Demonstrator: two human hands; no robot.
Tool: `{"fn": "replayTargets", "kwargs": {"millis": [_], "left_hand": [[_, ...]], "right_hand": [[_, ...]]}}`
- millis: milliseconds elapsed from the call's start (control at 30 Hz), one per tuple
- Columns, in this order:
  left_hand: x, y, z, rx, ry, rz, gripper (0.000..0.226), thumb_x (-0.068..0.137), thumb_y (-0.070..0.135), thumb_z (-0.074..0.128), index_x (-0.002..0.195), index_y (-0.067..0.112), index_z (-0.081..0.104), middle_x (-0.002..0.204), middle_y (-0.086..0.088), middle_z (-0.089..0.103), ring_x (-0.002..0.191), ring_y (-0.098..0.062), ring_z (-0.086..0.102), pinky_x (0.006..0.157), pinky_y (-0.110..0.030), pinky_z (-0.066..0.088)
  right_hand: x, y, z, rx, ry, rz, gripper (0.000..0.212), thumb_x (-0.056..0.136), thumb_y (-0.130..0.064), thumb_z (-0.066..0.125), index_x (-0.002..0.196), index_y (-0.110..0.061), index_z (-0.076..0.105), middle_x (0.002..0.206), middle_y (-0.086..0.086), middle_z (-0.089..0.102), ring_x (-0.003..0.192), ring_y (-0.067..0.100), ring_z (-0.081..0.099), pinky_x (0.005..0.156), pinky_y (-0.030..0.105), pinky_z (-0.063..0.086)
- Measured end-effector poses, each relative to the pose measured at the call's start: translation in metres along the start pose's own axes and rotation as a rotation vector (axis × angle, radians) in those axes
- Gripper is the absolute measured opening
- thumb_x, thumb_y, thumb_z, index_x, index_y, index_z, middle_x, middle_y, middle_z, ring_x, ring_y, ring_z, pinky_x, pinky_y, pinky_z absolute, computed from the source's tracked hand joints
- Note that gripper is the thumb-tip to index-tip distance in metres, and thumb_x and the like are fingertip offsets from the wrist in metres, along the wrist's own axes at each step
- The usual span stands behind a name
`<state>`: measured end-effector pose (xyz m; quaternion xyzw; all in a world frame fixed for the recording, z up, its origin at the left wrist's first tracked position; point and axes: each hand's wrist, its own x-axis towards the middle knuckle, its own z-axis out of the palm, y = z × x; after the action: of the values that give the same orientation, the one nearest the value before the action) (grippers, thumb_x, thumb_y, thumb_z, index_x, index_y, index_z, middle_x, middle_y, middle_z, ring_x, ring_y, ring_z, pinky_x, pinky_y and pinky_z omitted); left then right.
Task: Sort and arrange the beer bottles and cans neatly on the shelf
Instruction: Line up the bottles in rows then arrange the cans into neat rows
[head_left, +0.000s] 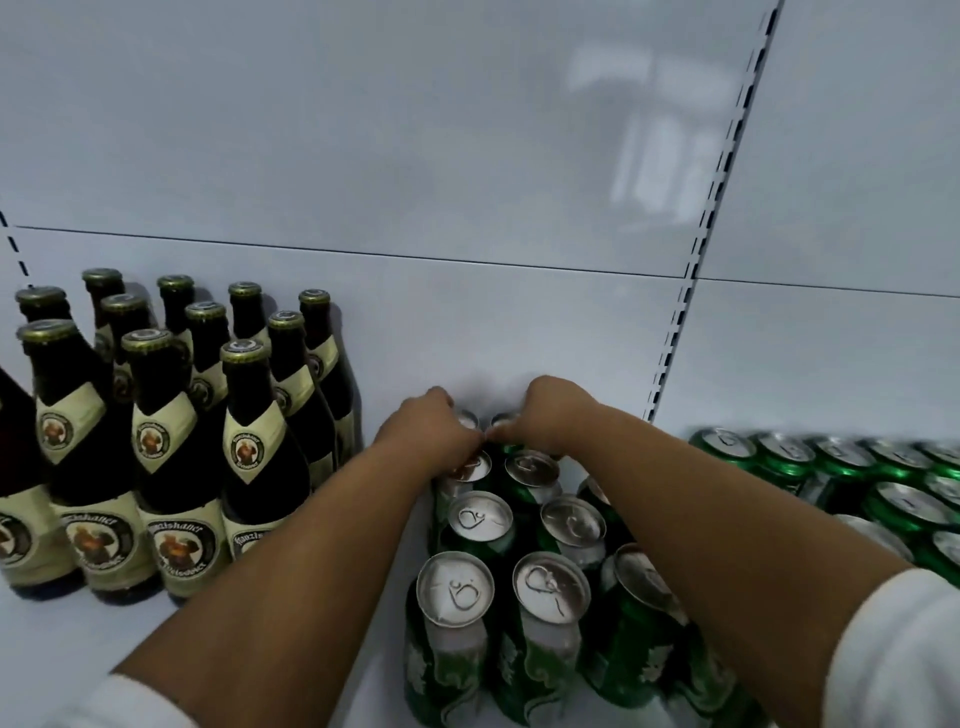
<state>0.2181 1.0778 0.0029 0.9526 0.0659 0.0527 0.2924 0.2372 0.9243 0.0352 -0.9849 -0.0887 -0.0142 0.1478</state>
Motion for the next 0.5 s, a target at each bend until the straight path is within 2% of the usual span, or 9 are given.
{"fn": "replayTargets", "kwargs": {"millis": [133, 233, 367, 500], "left_hand": [[0.003, 0.011, -0.007, 0.127, 0.019, 0.031, 0.043, 0.078, 0.045, 0.068, 0.111, 0.018, 0.06, 0.103, -0.005, 0.066, 0.089, -0.023, 0.062, 0.065, -0.029, 0.044], [0.004, 0.01, -0.006, 0.084, 0.027, 0.086, 0.04, 0.076, 0.047, 0.072, 0.105, 0.021, 0.062, 0.097, -0.001, 0.066, 0.086, -0.022, 0.062, 0.067, -0.028, 0.046], [0.005, 0.009, -0.008, 0.036, 0.056, 0.133, 0.034, 0.076, 0.045, 0.073, 0.096, 0.019, 0.063, 0.089, -0.001, 0.065, 0.083, -0.021, 0.062, 0.071, -0.031, 0.051], [0.007, 0.01, -0.009, 0.008, 0.098, 0.174, 0.034, 0.077, 0.046, 0.073, 0.085, 0.014, 0.063, 0.078, -0.004, 0.064, 0.075, -0.022, 0.062, 0.059, -0.03, 0.045]], "right_hand": [[0.001, 0.006, 0.0, 0.033, 0.041, -0.009, 0.038, 0.075, -0.046, 0.075, 0.07, -0.015, 0.055, 0.067, 0.002, 0.056, 0.062, 0.015, 0.053, 0.051, 0.025, 0.039], [-0.001, 0.017, -0.009, 0.084, 0.101, 0.01, 0.038, 0.072, -0.045, 0.075, 0.065, -0.012, 0.056, 0.062, 0.003, 0.057, 0.059, 0.018, 0.056, 0.052, 0.025, 0.042], [-0.001, 0.029, -0.027, 0.14, 0.135, 0.032, 0.042, 0.073, -0.046, 0.075, 0.062, -0.01, 0.057, 0.052, 0.004, 0.058, 0.048, 0.018, 0.057, 0.047, 0.022, 0.039], [-0.002, 0.032, -0.031, 0.174, 0.135, 0.04, 0.043, 0.074, -0.046, 0.075, 0.064, -0.008, 0.06, 0.051, 0.005, 0.058, 0.048, 0.019, 0.057, 0.05, 0.023, 0.041]]}}
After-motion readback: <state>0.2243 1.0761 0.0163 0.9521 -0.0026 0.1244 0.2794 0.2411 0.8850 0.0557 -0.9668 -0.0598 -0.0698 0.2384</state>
